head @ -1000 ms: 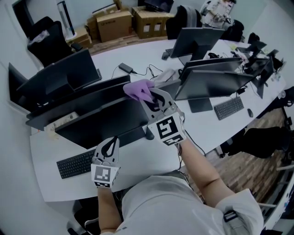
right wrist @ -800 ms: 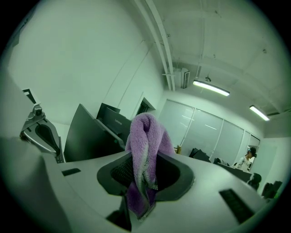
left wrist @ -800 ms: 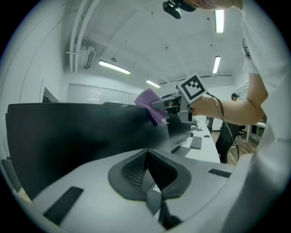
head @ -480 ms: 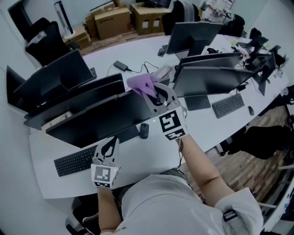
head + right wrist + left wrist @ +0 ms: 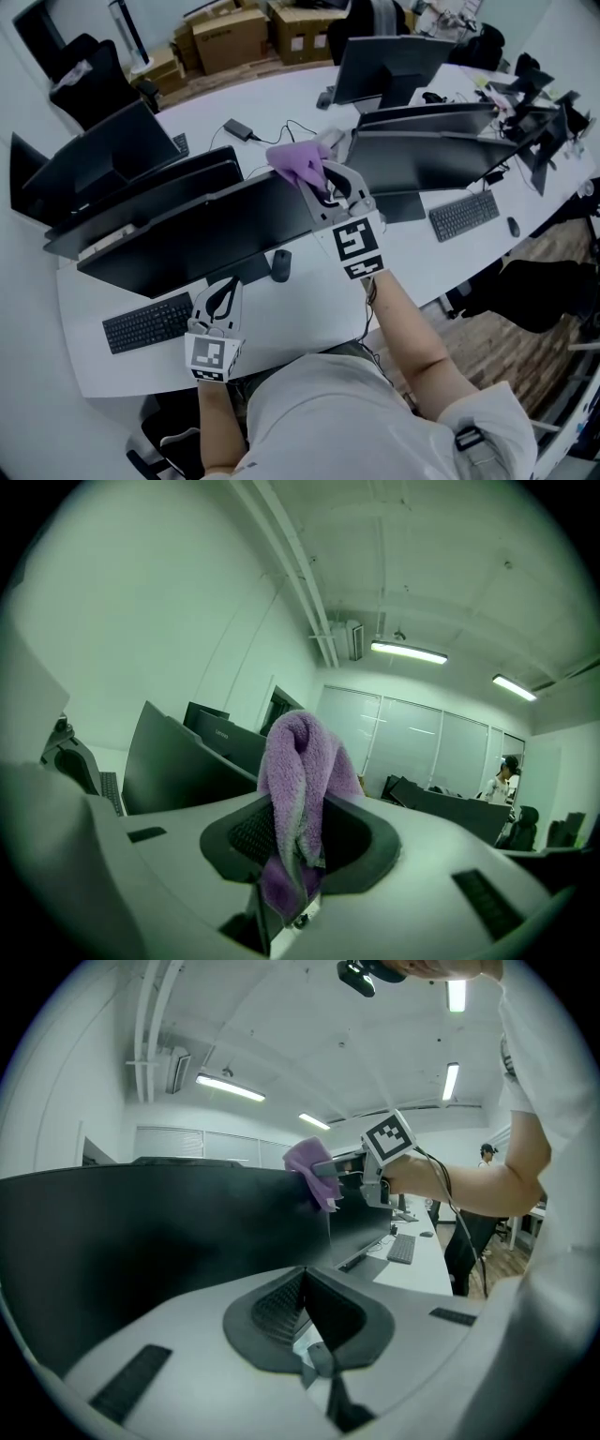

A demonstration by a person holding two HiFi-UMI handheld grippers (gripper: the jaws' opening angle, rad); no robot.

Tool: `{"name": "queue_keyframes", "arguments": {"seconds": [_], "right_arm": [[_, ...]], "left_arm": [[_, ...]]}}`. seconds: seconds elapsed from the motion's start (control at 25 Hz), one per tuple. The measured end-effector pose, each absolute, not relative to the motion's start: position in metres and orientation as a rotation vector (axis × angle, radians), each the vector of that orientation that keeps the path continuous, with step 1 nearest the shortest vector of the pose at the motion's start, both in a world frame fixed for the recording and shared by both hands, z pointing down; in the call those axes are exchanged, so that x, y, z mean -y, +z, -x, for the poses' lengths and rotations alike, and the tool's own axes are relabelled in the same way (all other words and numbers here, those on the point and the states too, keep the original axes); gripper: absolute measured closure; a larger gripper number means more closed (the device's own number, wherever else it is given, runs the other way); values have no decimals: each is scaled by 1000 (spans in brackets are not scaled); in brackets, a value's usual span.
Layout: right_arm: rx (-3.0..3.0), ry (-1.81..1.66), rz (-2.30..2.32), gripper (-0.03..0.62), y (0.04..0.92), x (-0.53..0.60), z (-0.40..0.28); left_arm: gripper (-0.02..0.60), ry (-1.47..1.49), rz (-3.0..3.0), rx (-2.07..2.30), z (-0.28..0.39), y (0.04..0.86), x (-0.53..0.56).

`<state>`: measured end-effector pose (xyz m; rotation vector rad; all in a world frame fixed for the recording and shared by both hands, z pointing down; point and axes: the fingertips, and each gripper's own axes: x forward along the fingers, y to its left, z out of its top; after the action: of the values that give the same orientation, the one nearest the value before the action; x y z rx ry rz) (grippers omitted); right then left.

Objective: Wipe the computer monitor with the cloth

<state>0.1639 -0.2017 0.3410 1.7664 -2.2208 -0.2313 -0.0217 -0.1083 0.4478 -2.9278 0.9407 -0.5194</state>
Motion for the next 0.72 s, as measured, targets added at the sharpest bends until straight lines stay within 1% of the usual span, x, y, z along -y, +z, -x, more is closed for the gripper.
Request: {"name": "queue_keyframes", "arguments": {"seconds": [0.72], "right_arm": [[2289, -200, -1830, 487, 347, 196, -218]], "left_arm": [[580, -583, 2903, -986, -24, 458, 93]]}}
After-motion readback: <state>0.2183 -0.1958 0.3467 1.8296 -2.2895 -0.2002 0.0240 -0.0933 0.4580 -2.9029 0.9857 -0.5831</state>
